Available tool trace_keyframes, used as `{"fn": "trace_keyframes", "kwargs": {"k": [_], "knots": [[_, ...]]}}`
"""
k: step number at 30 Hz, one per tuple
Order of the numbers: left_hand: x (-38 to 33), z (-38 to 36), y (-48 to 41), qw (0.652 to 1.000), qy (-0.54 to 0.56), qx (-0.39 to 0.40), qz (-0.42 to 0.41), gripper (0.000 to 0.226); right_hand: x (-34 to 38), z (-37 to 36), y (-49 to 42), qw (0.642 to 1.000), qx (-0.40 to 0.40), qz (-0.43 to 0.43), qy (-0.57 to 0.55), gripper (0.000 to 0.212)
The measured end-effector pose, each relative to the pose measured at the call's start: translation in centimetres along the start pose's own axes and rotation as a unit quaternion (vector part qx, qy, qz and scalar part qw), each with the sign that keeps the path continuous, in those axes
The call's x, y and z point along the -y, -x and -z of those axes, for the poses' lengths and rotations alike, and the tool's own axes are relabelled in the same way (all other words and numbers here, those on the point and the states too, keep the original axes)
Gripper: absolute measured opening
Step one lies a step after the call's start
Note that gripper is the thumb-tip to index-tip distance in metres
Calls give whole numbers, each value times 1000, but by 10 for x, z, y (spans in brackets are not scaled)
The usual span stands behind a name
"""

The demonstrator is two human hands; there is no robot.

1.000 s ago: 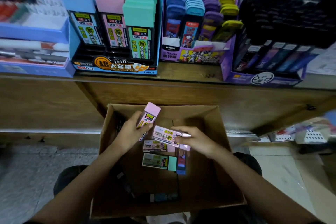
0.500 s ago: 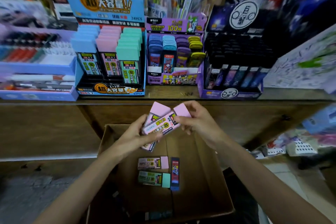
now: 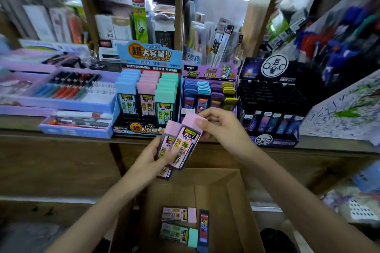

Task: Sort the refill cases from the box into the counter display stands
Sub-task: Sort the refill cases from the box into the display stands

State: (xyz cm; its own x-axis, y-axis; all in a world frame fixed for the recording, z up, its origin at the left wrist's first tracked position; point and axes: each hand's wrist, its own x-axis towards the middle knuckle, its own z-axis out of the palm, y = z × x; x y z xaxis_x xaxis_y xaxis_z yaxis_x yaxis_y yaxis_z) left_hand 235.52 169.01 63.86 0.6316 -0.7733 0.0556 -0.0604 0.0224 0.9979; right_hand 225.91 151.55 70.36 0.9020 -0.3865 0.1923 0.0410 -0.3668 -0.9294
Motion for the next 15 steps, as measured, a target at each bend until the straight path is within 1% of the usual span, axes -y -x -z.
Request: {"fn": "trace_keyframes", "kwargs": {"k": [4,6,8,9,12,15], "knots": [[-12,40,6,992,16,-118,-44,23,40,-7,-33,998,-4,56,38,5],[-16,60,10,987,13,-153,-56,20,58,-13,-51,996,-14,79,40,3],[-16,77,15,982,10,-181,-61,20,71,-23,-70,994,-25,93,43,6],[-16,85,17,979,8,-192,-63,20,76,-28,-79,994,-30,96,45,4],[-13,104,21,976,-4,-209,-67,20,83,-47,-103,991,-42,111,58,8],[-10,113,25,973,-6,-220,-74,19,76,-62,-121,982,-37,125,136,5]]}}
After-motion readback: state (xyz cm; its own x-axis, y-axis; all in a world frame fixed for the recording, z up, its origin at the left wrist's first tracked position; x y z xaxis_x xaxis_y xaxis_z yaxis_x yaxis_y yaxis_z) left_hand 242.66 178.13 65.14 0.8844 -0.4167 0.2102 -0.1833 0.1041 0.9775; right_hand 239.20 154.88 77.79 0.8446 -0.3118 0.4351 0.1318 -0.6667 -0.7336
